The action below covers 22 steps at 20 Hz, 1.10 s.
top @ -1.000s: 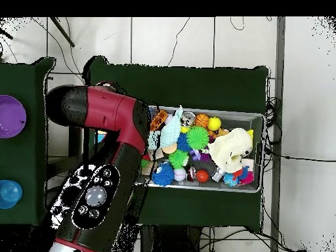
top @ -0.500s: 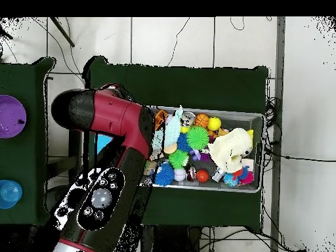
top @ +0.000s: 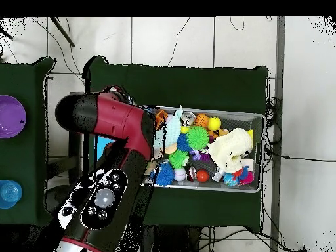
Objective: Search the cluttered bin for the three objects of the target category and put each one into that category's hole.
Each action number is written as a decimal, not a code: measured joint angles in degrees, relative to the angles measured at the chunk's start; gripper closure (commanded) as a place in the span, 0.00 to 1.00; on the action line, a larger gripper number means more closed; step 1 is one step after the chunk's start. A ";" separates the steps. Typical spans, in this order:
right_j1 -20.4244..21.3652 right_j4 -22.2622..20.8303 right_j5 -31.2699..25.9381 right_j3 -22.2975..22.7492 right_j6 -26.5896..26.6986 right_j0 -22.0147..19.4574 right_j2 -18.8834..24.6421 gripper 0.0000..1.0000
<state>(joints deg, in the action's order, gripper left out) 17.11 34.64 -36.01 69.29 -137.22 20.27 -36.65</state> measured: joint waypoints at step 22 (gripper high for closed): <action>0.08 0.34 1.51 0.80 0.00 0.91 0.07 1.00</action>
<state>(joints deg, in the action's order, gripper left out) 17.19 34.98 -34.49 70.09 -137.22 21.18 -36.58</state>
